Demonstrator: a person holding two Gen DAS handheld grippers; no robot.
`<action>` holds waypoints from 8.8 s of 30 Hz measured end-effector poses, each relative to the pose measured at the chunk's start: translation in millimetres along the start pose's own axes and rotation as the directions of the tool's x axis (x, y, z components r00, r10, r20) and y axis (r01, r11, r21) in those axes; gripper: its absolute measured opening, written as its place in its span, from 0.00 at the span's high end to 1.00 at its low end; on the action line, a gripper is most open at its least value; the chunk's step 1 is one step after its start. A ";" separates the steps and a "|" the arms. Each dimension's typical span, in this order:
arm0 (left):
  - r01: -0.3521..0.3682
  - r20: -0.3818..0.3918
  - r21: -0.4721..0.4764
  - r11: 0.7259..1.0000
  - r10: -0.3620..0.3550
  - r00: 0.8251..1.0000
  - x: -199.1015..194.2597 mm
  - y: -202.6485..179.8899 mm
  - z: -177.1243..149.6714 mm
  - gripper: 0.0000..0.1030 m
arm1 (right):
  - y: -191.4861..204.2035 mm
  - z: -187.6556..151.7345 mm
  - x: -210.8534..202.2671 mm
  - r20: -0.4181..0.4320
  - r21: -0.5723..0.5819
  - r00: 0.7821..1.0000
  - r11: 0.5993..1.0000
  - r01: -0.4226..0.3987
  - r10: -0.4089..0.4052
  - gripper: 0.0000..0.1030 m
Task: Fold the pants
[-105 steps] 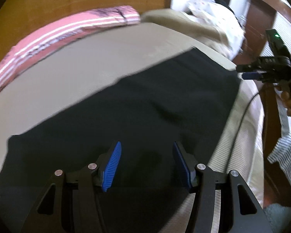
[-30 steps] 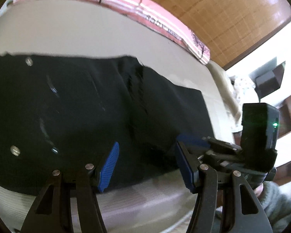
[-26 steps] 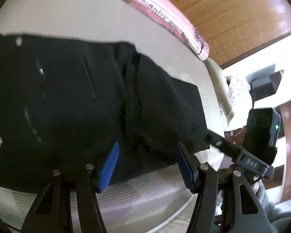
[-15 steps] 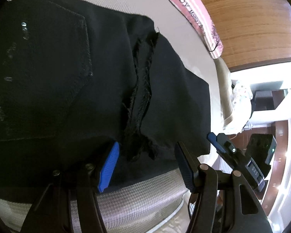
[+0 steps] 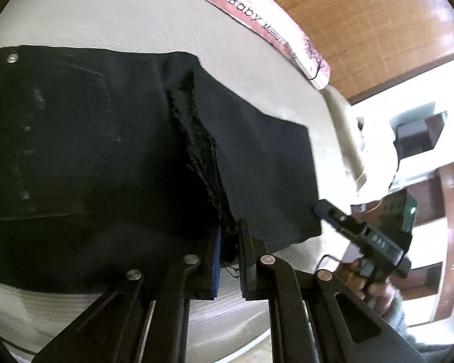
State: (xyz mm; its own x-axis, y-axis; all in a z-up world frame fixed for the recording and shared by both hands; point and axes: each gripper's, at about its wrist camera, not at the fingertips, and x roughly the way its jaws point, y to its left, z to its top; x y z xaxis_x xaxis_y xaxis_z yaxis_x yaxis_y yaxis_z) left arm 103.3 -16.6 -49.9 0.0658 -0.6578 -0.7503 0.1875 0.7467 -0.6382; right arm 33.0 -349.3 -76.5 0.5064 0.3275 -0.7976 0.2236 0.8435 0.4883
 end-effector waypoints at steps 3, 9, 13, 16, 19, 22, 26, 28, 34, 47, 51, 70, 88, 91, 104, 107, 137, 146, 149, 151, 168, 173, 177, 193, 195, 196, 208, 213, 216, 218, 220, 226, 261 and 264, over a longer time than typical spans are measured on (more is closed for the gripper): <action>-0.057 -0.049 -0.036 0.998 0.055 0.997 19.8 15.9 -4.8 0.90 | -2.6 -3.8 12.9 -0.034 -0.009 0.999 1.000 0.024 -0.024 0.56; -0.126 -0.053 -0.005 0.992 0.125 0.991 28.4 10.8 -3.9 0.87 | 4.9 -3.4 21.1 -0.060 -0.066 0.995 0.995 0.080 -0.084 0.56; -0.219 0.024 0.071 0.973 0.218 0.976 12.7 -2.9 1.0 0.81 | 12.5 10.3 8.3 -0.013 -0.107 0.995 0.990 0.093 -0.095 0.56; -0.336 0.156 0.156 0.929 0.313 0.937 -1.9 -17.8 9.6 0.79 | 18.8 33.0 3.0 0.057 -0.160 0.988 0.976 0.149 -0.141 0.56; -0.360 0.221 0.213 0.908 0.314 0.923 -0.1 -31.5 26.9 0.75 | 21.9 55.6 8.4 0.095 -0.180 0.982 0.968 0.177 -0.162 0.55; -0.352 0.265 0.240 0.905 0.288 0.920 12.2 -39.9 44.0 0.74 | 24.6 75.8 20.4 0.105 -0.188 0.976 0.960 0.207 -0.191 0.55; -0.349 0.280 0.267 0.898 0.274 0.920 39.2 -41.5 67.9 0.74 | 27.1 91.9 39.5 0.112 -0.211 0.967 0.945 0.249 -0.230 0.56; -0.356 0.259 0.266 0.896 0.289 0.921 54.6 -36.0 77.9 0.74 | 22.1 95.0 54.7 0.086 -0.216 0.960 0.936 0.279 -0.267 0.56; -0.413 0.238 0.285 0.865 0.354 0.905 83.1 -25.2 91.6 0.74 | 1.7 99.0 73.7 0.053 -0.184 0.957 0.939 0.292 -0.287 0.52; -0.501 0.264 0.361 0.786 0.429 0.864 71.5 -38.5 47.9 0.67 | 22.5 69.6 39.2 0.102 -0.227 0.955 0.928 0.296 -0.279 0.52; -0.508 0.268 0.368 0.779 0.434 0.860 62.5 -40.9 26.9 0.66 | 35.0 48.6 28.0 0.106 -0.250 0.961 0.928 0.275 -0.256 0.52; -0.502 0.213 0.350 0.791 0.455 0.865 52.8 -23.8 -27.1 0.64 | 50.9 -34.8 29.3 0.046 -0.343 0.953 0.891 0.298 -0.301 0.49; -0.383 0.362 -0.027 0.923 0.366 0.857 -70.3 43.5 -38.0 0.56 | 61.3 -37.4 40.2 0.060 -0.363 0.937 0.866 0.343 -0.345 0.44; -0.351 0.414 -0.173 0.920 0.391 0.822 -109.8 75.1 -56.0 0.56 | 66.3 -37.7 42.2 0.050 -0.360 0.941 0.873 0.329 -0.334 0.44; -0.137 0.392 -0.477 0.868 0.349 0.851 -131.7 159.5 -92.5 0.56 | 123.9 -37.5 70.7 -0.034 -0.463 0.969 0.863 0.202 -0.245 0.46; -0.111 0.391 -0.496 0.861 0.335 0.857 -129.5 167.7 -89.9 0.56 | 141.2 -40.7 81.5 -0.092 -0.487 0.977 0.865 0.125 -0.193 0.46; 0.101 0.563 -0.514 0.852 0.245 0.789 -113.4 216.0 -64.1 0.68 | 163.3 -27.9 78.4 -0.089 -0.419 0.990 0.906 0.059 -0.106 0.43; -0.070 0.563 -0.416 0.907 0.318 0.763 -139.9 144.6 -33.0 0.77 | 115.3 -9.8 28.8 0.009 -0.285 0.995 0.953 0.102 -0.104 0.42; -0.071 0.599 -0.331 0.941 0.268 0.755 -150.1 105.9 -14.9 0.77 | 98.1 0.9 11.8 0.039 -0.228 0.994 0.968 0.107 -0.101 0.42; -0.083 0.614 -0.255 0.963 0.228 0.756 -152.0 74.6 -3.0 0.78 | 83.7 7.4 -1.3 0.063 -0.188 0.993 0.976 0.109 -0.099 0.42; -0.087 0.307 0.306 0.948 -0.012 0.952 18.6 -138.4 52.7 0.78 | -14.4 25.1 -61.0 0.170 0.034 0.975 0.990 0.137 -0.140 0.40; -0.106 0.179 0.399 0.911 0.036 0.983 86.6 -149.1 36.9 0.77 | -33.4 25.3 -57.2 0.149 0.087 0.978 0.988 0.131 -0.143 0.40; -0.152 0.096 0.452 0.879 0.121 0.988 124.8 -141.8 23.6 0.71 | -32.5 31.1 -47.5 0.126 0.074 0.986 0.992 0.104 -0.113 0.39; -0.251 0.282 0.453 0.856 0.130 0.951 30.8 -108.5 23.4 0.39 | -33.5 58.2 27.4 -0.068 0.038 0.968 0.970 -0.240 0.242 0.37; -0.285 0.291 0.383 0.879 0.178 0.940 30.4 -87.4 28.1 0.39 | -34.8 63.5 33.2 -0.076 0.024 0.969 0.972 -0.234 0.235 0.39; -0.302 0.295 0.354 0.885 0.201 0.934 31.6 -78.4 29.3 0.39 | -36.6 65.9 35.6 -0.080 0.018 0.968 0.971 -0.237 0.238 0.40; -0.384 0.253 0.241 0.891 0.325 0.911 47.6 -28.9 25.0 0.38 | -46.2 77.6 74.9 -0.113 0.057 0.907 0.914 -0.402 0.406 0.62; -0.391 0.253 0.239 0.889 0.332 0.909 56.3 -25.8 26.2 0.35 | -44.5 78.8 76.6 -0.113 0.067 0.904 0.911 -0.406 0.412 0.75; -0.393 0.255 0.231 0.890 0.334 0.907 56.7 -24.9 27.2 0.34 | -30.0 76.4 64.0 -0.072 0.061 0.928 0.930 -0.362 0.366 0.87; -0.392 0.259 0.212 0.895 0.335 0.906 54.3 -24.9 30.0 0.34 | -19.4 76.5 51.4 -0.041 0.058 0.939 0.939 -0.339 0.341 0.89; -0.387 0.275 0.191 0.902 0.329 0.903 49.2 -27.2 33.6 0.34 | -11.1 77.3 37.0 -0.013 0.056 0.942 0.940 -0.335 0.337 0.90; -0.356 0.341 0.242 0.903 0.264 0.902 30.5 -52.0 35.3 0.34 | -9.6 80.2 1.4 0.073 0.033 0.956 0.957 -0.288 0.285 0.90; -0.355 0.225 0.416 0.837 0.284 0.932 54.1 -65.2 -4.7 0.34 | -38.8 11.1 -48.6 0.091 0.089 0.986 0.985 -0.150 0.142 0.91; -0.348 0.201 0.419 0.839 0.288 0.936 54.6 -61.4 -5.7 0.34 | -40.6 -1.7 -40.3 0.061 0.080 0.995 0.993 -0.082 0.077 0.91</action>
State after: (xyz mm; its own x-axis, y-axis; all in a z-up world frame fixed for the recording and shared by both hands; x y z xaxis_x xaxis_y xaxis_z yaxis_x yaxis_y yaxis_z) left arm 89.8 -97.8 -52.7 0.3125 -0.4208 -0.8516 0.5446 0.8139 -0.2023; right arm 2.1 -396.0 -64.8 0.5724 0.3649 -0.7343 0.2476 0.7768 0.5790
